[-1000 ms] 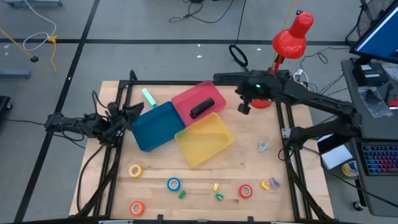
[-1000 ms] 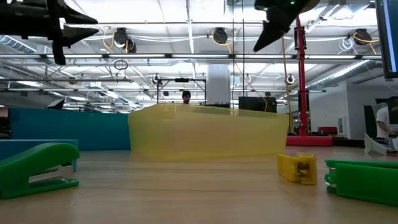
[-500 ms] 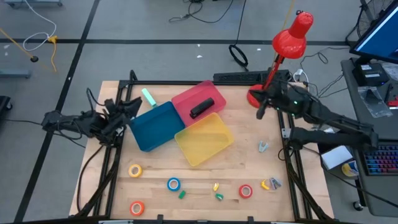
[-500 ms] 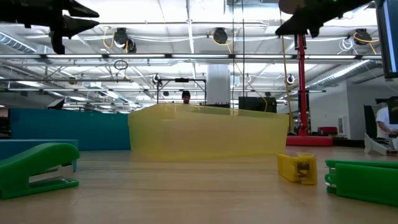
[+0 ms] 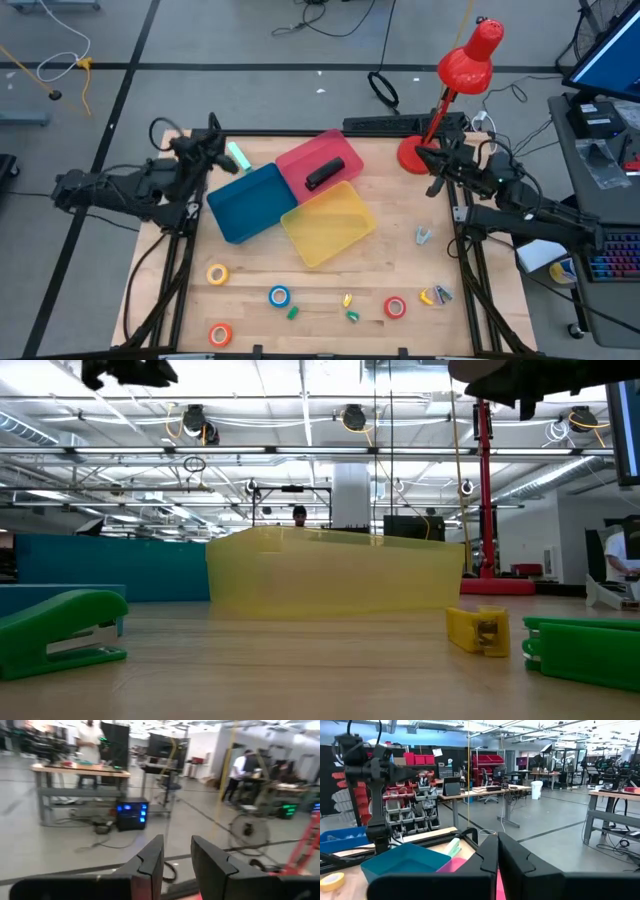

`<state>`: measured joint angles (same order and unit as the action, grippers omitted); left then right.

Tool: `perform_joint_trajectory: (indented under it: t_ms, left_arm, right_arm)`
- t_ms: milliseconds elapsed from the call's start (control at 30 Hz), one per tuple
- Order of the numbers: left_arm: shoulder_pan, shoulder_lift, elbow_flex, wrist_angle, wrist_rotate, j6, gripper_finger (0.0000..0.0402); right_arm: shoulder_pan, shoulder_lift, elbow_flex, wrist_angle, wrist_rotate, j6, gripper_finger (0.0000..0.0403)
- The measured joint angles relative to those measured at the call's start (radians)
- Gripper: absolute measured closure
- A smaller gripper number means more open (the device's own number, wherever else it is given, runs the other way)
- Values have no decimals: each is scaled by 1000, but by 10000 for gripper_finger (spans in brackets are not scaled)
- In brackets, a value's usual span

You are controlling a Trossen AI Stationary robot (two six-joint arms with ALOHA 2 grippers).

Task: Pick and place Stapler, Stapler remover, tape
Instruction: Put the blue stapler into the red bin

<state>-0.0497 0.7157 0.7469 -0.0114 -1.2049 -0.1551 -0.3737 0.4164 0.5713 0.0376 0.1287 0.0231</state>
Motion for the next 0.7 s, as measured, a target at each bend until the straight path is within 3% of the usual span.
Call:
perform_joint_trajectory:
  t_ms: [100,433,533,700]
  left_arm:
    - [71,83,95,-84,40,16,305]
    - [374,365,423,-597,347,66,305]
    - [493,431,505,-716,510,-45,305]
    - [682,528,573,-856,767,-365,305]
  right_arm:
    - [0,0,0,1,0,0,402]
    - [0,0,0,-2,0,0,402]
    - [0,0,0,-4,0,0,402]
    - [0,0,0,-3,0,0,402]
